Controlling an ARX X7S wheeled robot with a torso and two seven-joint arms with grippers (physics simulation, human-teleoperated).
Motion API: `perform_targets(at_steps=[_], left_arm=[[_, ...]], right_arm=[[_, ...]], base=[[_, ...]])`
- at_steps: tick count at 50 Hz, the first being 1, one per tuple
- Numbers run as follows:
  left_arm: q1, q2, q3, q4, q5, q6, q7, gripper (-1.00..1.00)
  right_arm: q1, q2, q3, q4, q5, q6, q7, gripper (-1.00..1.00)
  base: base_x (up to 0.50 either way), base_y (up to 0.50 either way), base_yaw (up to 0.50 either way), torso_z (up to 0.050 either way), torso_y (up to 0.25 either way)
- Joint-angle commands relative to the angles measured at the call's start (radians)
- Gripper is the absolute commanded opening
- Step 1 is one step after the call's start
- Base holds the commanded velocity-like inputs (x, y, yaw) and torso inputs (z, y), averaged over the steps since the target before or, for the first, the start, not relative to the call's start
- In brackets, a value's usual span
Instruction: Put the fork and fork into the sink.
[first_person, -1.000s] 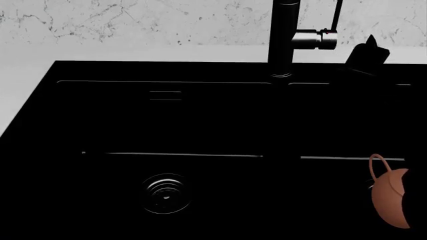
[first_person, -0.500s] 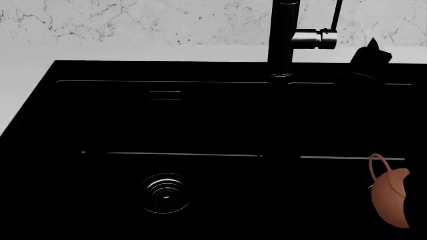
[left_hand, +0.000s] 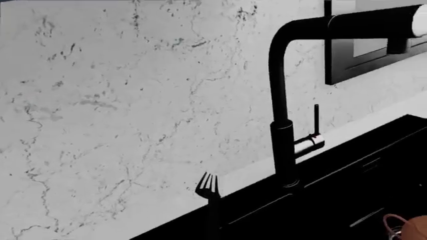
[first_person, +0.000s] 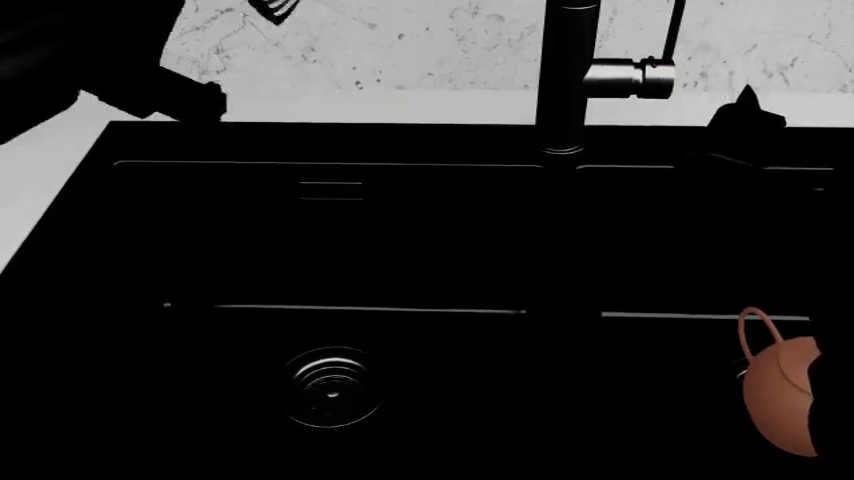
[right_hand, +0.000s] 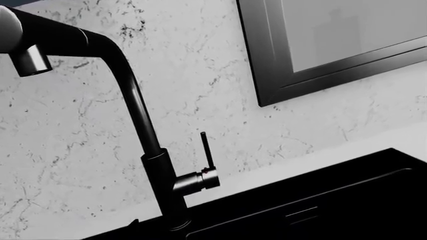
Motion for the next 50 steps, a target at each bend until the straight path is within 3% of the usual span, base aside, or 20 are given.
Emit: perform_targets(at_steps=[1,17,22,32,37,40,50], left_arm=[[0.067,0.093,0.094,-0.033,0.056,0.001,0.112,-1.0],[0.218,0.05,0.281,0.016,0.087,-0.066,0.171,-1.0],[0.248,0.061,0.384,-0.069,0.175,-0.015,0.282,-1.0],[0.253,0.203,0.46,-0.5,0.383,0.303,0.525,-1.0],[0.244,0.321,0.465,-0.809,0.451,0.455,0.614,-1.0],[0.22,0.437,0.466,-1.116,0.49,0.576,0.703,-1.0],[0.202,0.458,0.845,-1.209,0.13,0.676,0.661,-1.0]], right_arm=[[-0.015,-0.019,0.025,0.002,-0.025,-0.012,-0.033,1.0],[-0.027,-0.023,0.018,0.012,-0.033,-0.03,-0.041,1.0],[-0.032,-0.02,0.02,0.007,-0.028,-0.028,-0.038,1.0],[-0.035,-0.023,0.015,0.015,-0.031,-0.033,-0.038,1.0],[-0.028,-0.023,0.012,0.015,-0.029,-0.033,-0.037,1.0],[-0.042,-0.021,0.018,0.012,-0.027,-0.036,-0.037,1.0],[-0.045,-0.014,0.035,-0.016,0.002,-0.019,-0.013,1.0]], base=[[0.0,0.0,0.0,0.0,0.0],[0.0,0.0,0.0,0.0,0.001],[0.0,0.0,0.0,0.0,0.0],[0.0,0.0,0.0,0.0,0.001],[0.0,0.0,0.0,0.0,0.0],[0.0,0.0,0.0,0.0,0.0],[0.0,0.0,0.0,0.0,0.001]])
